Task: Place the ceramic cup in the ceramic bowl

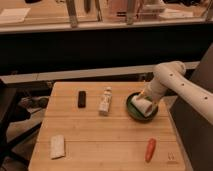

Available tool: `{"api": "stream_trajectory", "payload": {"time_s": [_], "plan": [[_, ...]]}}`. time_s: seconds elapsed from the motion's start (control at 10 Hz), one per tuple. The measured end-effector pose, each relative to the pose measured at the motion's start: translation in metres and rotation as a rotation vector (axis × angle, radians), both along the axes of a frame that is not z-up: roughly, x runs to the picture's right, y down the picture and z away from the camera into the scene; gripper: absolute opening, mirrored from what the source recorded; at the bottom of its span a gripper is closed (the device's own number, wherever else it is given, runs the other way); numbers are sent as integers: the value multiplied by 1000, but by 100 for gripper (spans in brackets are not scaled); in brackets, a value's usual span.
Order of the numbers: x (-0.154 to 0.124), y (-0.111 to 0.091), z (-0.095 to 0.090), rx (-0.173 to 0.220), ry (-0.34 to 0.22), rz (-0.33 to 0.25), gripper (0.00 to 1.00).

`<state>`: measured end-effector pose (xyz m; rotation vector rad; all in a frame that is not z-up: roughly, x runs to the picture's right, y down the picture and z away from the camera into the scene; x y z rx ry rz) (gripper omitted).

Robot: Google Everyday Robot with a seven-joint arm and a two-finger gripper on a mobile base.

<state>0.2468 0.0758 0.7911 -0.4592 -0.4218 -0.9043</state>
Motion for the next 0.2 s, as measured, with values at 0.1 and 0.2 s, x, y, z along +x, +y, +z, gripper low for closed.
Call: {"api": "stream_trajectory", "payload": {"time_s": [0.1, 0.2], "plan": [[4, -4, -2, 6, -3, 6, 49], [9, -7, -4, 12, -4, 13, 55]]}}
